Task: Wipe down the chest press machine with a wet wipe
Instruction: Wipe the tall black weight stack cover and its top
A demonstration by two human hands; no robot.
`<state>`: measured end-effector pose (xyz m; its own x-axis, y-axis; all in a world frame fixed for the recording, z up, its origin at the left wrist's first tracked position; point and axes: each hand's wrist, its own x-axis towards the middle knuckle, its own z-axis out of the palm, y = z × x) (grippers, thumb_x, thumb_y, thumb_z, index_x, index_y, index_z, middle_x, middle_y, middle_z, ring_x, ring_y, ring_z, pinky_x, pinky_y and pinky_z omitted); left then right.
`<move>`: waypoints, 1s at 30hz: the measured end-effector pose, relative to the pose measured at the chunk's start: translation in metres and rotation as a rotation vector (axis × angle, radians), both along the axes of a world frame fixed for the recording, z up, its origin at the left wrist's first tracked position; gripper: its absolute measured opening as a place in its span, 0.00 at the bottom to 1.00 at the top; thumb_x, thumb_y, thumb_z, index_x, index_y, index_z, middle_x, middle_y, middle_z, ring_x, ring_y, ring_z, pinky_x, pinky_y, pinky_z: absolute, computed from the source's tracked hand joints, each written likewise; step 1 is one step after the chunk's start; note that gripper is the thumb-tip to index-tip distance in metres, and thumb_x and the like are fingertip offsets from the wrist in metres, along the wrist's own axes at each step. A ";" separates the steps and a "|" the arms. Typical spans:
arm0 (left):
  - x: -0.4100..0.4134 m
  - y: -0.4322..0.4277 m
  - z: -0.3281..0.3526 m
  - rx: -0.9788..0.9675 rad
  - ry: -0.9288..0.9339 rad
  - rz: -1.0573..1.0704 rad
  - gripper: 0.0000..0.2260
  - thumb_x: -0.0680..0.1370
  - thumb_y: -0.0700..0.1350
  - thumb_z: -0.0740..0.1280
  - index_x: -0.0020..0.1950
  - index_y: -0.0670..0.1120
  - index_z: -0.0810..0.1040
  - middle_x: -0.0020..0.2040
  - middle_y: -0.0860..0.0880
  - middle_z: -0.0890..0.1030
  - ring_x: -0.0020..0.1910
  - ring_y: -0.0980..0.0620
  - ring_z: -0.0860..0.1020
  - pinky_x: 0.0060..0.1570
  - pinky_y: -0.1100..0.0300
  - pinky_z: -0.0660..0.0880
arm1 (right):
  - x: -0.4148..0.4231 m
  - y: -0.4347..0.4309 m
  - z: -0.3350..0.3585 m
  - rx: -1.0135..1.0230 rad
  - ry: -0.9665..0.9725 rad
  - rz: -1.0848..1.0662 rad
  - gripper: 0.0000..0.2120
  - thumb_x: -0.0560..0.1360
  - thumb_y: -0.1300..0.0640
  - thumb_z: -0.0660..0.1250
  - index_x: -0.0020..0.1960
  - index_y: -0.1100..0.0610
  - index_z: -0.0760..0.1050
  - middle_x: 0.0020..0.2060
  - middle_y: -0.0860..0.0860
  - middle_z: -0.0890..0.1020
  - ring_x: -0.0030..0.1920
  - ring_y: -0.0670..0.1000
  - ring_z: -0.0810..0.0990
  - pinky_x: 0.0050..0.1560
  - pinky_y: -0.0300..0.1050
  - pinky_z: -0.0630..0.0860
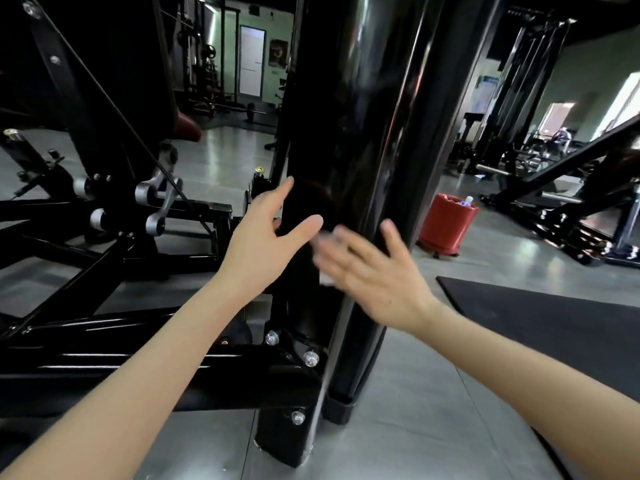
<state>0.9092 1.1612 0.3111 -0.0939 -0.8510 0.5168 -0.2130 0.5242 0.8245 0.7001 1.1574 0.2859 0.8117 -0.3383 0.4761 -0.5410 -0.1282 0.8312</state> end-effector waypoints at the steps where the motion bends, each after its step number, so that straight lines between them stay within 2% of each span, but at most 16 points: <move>1: 0.002 -0.001 0.000 -0.001 -0.004 -0.015 0.28 0.75 0.51 0.67 0.73 0.57 0.61 0.67 0.59 0.67 0.65 0.65 0.66 0.67 0.64 0.64 | 0.006 -0.006 0.019 -0.062 -0.109 0.032 0.27 0.76 0.54 0.62 0.74 0.53 0.62 0.74 0.50 0.59 0.73 0.55 0.58 0.71 0.64 0.38; 4: 0.014 -0.009 -0.002 0.046 0.098 -0.127 0.24 0.78 0.38 0.63 0.67 0.61 0.64 0.60 0.66 0.71 0.63 0.68 0.70 0.64 0.66 0.66 | 0.022 -0.014 0.042 -0.119 -0.259 0.087 0.22 0.80 0.53 0.57 0.73 0.56 0.63 0.73 0.52 0.63 0.73 0.57 0.59 0.71 0.66 0.41; 6: 0.023 -0.017 -0.005 0.082 0.141 -0.162 0.27 0.78 0.32 0.60 0.68 0.59 0.65 0.63 0.64 0.73 0.65 0.65 0.70 0.66 0.62 0.66 | 0.023 -0.014 0.024 -0.065 -0.198 0.056 0.23 0.79 0.53 0.59 0.73 0.57 0.63 0.74 0.52 0.61 0.74 0.59 0.56 0.72 0.65 0.41; 9: 0.029 -0.032 -0.002 0.046 0.049 -0.133 0.30 0.77 0.30 0.60 0.67 0.63 0.65 0.70 0.58 0.67 0.69 0.62 0.65 0.70 0.58 0.64 | 0.017 -0.012 0.009 -0.024 -0.039 -0.023 0.26 0.77 0.51 0.62 0.73 0.54 0.62 0.74 0.50 0.60 0.75 0.55 0.53 0.72 0.65 0.40; 12: 0.027 -0.044 0.019 0.110 0.140 -0.181 0.33 0.76 0.27 0.58 0.62 0.67 0.66 0.69 0.58 0.68 0.68 0.62 0.67 0.68 0.58 0.65 | 0.022 -0.013 0.051 -0.037 -0.013 -0.021 0.26 0.78 0.51 0.61 0.74 0.54 0.61 0.74 0.49 0.60 0.75 0.52 0.56 0.72 0.65 0.39; 15: 0.019 -0.046 0.047 0.225 0.267 -0.243 0.33 0.75 0.23 0.55 0.59 0.63 0.70 0.61 0.59 0.74 0.64 0.59 0.71 0.62 0.63 0.69 | 0.034 -0.020 0.122 -0.091 -0.053 0.014 0.25 0.78 0.52 0.62 0.73 0.56 0.64 0.73 0.50 0.64 0.72 0.49 0.62 0.72 0.64 0.37; 17: 0.013 -0.040 0.059 0.301 0.296 -0.235 0.34 0.73 0.21 0.53 0.58 0.61 0.70 0.58 0.59 0.76 0.62 0.61 0.73 0.56 0.69 0.70 | 0.039 -0.020 0.154 -0.086 -0.068 -0.015 0.25 0.76 0.54 0.65 0.72 0.56 0.67 0.72 0.51 0.66 0.72 0.49 0.63 0.72 0.64 0.36; 19: 0.011 -0.032 0.065 0.375 0.299 -0.238 0.36 0.71 0.19 0.51 0.58 0.60 0.68 0.58 0.60 0.75 0.58 0.69 0.73 0.54 0.76 0.68 | 0.042 -0.012 0.155 0.007 -0.015 -0.108 0.29 0.72 0.54 0.68 0.71 0.57 0.67 0.73 0.52 0.64 0.74 0.54 0.59 0.72 0.64 0.36; 21: 0.011 -0.027 0.069 0.429 0.279 -0.244 0.38 0.70 0.18 0.51 0.61 0.60 0.65 0.60 0.61 0.72 0.55 0.75 0.71 0.56 0.79 0.65 | 0.042 0.003 0.141 0.160 0.192 -0.192 0.30 0.71 0.54 0.64 0.72 0.56 0.66 0.75 0.52 0.59 0.76 0.57 0.50 0.72 0.64 0.34; 23: 0.013 -0.027 0.075 0.484 0.285 -0.264 0.38 0.69 0.18 0.50 0.63 0.58 0.65 0.61 0.58 0.73 0.57 0.72 0.72 0.58 0.77 0.66 | 0.036 0.008 0.152 0.255 0.351 -0.209 0.28 0.73 0.55 0.54 0.74 0.56 0.63 0.76 0.52 0.55 0.76 0.57 0.46 0.72 0.62 0.31; 25: 0.016 -0.025 0.088 0.559 0.340 -0.259 0.37 0.70 0.18 0.48 0.61 0.57 0.66 0.58 0.59 0.74 0.61 0.61 0.73 0.55 0.76 0.68 | 0.035 0.005 0.196 0.205 0.340 -0.196 0.28 0.75 0.57 0.48 0.75 0.56 0.59 0.76 0.51 0.55 0.76 0.55 0.47 0.71 0.62 0.31; 27: 0.019 -0.019 0.106 0.627 0.380 -0.228 0.34 0.72 0.19 0.49 0.58 0.57 0.70 0.55 0.60 0.76 0.61 0.57 0.72 0.53 0.75 0.69 | 0.036 -0.001 0.251 0.074 0.278 -0.173 0.28 0.75 0.58 0.52 0.76 0.56 0.57 0.76 0.51 0.56 0.76 0.56 0.48 0.71 0.64 0.32; 30: 0.024 -0.001 0.141 0.685 0.398 -0.187 0.32 0.74 0.22 0.52 0.56 0.58 0.74 0.59 0.58 0.77 0.61 0.58 0.72 0.60 0.66 0.70 | 0.035 -0.004 0.336 0.000 0.125 -0.118 0.27 0.75 0.59 0.62 0.74 0.55 0.64 0.74 0.51 0.63 0.74 0.57 0.59 0.71 0.65 0.35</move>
